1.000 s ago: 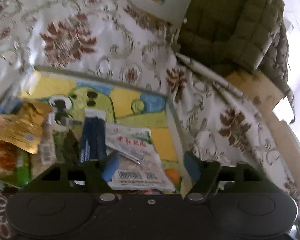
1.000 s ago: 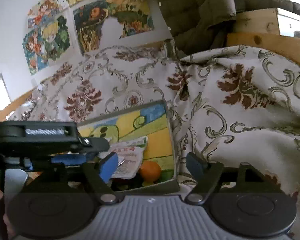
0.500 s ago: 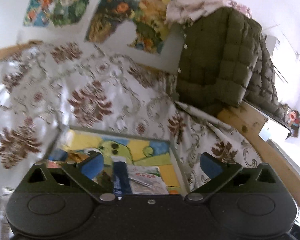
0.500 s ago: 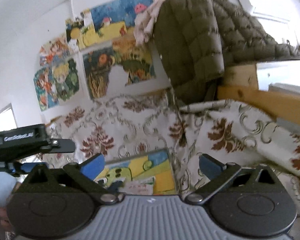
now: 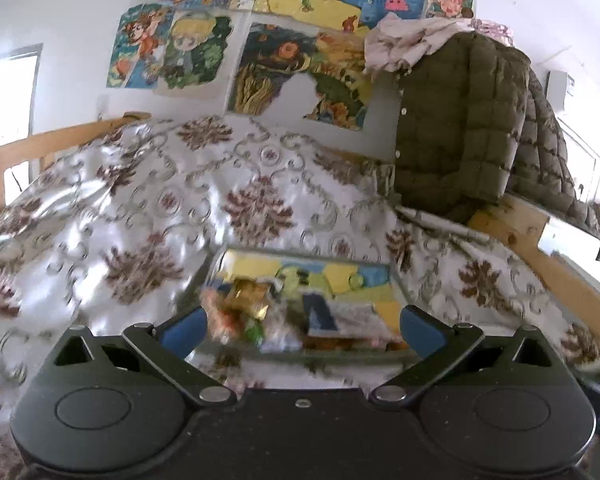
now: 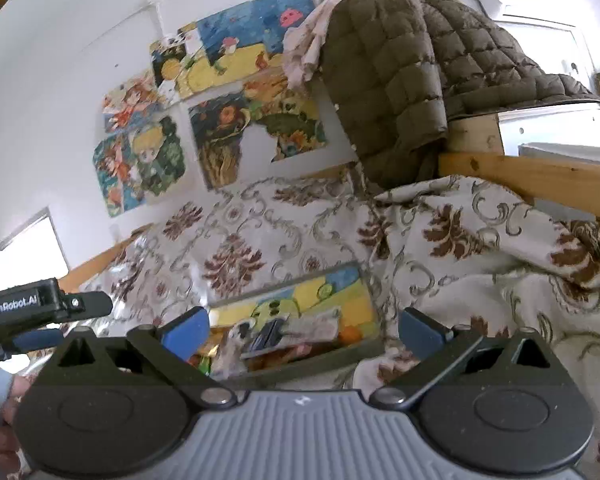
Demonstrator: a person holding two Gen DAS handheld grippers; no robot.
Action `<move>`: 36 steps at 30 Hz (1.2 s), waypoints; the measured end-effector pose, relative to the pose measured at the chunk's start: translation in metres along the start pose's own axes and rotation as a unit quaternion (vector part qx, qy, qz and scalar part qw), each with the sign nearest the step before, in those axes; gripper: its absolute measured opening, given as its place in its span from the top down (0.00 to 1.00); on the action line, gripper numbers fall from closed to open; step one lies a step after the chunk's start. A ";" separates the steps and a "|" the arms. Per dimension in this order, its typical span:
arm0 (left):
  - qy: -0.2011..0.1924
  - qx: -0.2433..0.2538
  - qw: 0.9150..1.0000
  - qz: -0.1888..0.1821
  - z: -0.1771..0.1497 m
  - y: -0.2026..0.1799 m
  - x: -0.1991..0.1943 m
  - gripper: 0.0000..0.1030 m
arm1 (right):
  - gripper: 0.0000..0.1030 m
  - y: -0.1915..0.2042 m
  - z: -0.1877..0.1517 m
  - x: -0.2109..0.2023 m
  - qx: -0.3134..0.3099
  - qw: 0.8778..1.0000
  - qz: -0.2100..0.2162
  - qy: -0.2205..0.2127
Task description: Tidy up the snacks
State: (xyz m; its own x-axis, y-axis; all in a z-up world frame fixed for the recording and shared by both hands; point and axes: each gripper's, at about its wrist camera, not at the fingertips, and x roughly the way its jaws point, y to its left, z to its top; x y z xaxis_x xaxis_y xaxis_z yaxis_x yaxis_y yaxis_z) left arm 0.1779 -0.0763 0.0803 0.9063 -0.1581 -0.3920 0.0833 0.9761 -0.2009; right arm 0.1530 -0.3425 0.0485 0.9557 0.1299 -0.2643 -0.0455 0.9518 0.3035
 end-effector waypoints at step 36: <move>0.039 -0.003 0.995 0.087 -0.099 0.072 -0.068 0.01 | 0.00 0.063 -0.075 -0.047 -0.100 0.989 -0.048 0.102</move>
State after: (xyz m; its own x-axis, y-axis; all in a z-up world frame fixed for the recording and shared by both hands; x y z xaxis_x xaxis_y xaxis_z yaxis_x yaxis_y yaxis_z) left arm 0.0818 -0.0098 0.0036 0.8717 0.0026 -0.4900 -0.0754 0.9888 -0.1288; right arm 0.0832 -0.2683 0.0113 0.8803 0.0710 -0.4691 -0.0339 0.9956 0.0872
